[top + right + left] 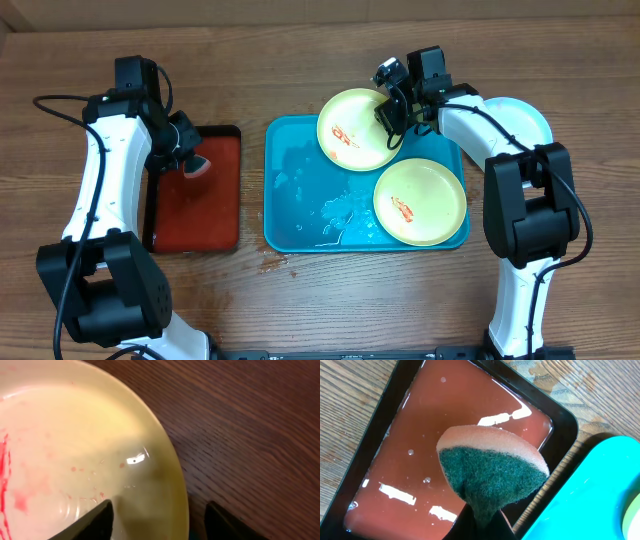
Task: Clean dirty plates on tray and stack at the side
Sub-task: 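Grasp the rim of the upper yellow plate with the right gripper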
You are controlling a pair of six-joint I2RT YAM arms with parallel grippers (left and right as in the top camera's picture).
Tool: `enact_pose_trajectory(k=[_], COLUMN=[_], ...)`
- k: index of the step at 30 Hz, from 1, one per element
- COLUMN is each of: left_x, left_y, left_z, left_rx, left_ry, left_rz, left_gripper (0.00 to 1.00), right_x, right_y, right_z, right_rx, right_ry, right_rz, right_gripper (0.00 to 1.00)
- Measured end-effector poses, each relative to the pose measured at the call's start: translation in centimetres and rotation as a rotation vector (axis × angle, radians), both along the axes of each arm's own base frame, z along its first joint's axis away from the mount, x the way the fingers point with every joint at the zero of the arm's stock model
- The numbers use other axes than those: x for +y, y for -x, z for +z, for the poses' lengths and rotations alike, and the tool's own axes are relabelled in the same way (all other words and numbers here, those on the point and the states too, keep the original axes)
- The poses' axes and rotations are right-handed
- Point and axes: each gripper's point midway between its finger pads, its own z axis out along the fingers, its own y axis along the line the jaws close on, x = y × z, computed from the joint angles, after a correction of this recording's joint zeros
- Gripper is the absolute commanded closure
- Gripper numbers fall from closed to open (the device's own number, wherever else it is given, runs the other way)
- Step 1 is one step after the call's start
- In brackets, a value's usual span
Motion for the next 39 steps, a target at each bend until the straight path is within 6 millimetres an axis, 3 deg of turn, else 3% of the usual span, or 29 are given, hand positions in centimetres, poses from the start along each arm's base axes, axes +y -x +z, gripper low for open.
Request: enact_pose_trajectory(k=[1, 7, 11, 14, 21, 29, 35, 39], left_x=[0.0, 0.0, 0.0, 0.0, 0.0, -0.5, -2.6, -4.5], left_y=[0.0, 0.0, 0.0, 0.0, 0.0, -0.3, -1.0, -1.2], left_z=[0.0, 0.0, 0.0, 0.0, 0.0, 0.1, 0.4, 0.5], left_rx=[0.000, 0.000, 0.000, 0.000, 0.000, -0.013, -0.051, -0.060], left_ry=[0.000, 0.000, 0.000, 0.000, 0.000, 0.022, 0.087, 0.100], left_rz=[0.000, 0.000, 0.000, 0.000, 0.000, -0.024, -0.117, -0.174], left_gripper=[0.96, 0.96, 0.96, 0.96, 0.96, 0.96, 0.96, 0.96], right_x=[0.0, 0.0, 0.0, -0.1, 0.2, 0.8, 2.1, 2.4], right_y=[0.0, 0.0, 0.2, 0.4, 1.0, 4.3, 8.4, 9.2], right_z=[0.0, 0.0, -0.1, -0.3, -0.3, 0.9, 1.5, 1.2], right_rx=[0.000, 0.003, 0.016, 0.031, 0.086, 0.315, 0.539, 0.588], right_ry=[-0.003, -0.007, -0.007, -0.012, -0.059, -0.127, -0.208, -0.216], right_rz=[-0.004, -0.009, -0.014, -0.027, -0.088, -0.175, -0.207, -0.271], right_gripper=[0.67, 0.68, 0.88, 0.96, 0.96, 0.96, 0.96, 0.96])
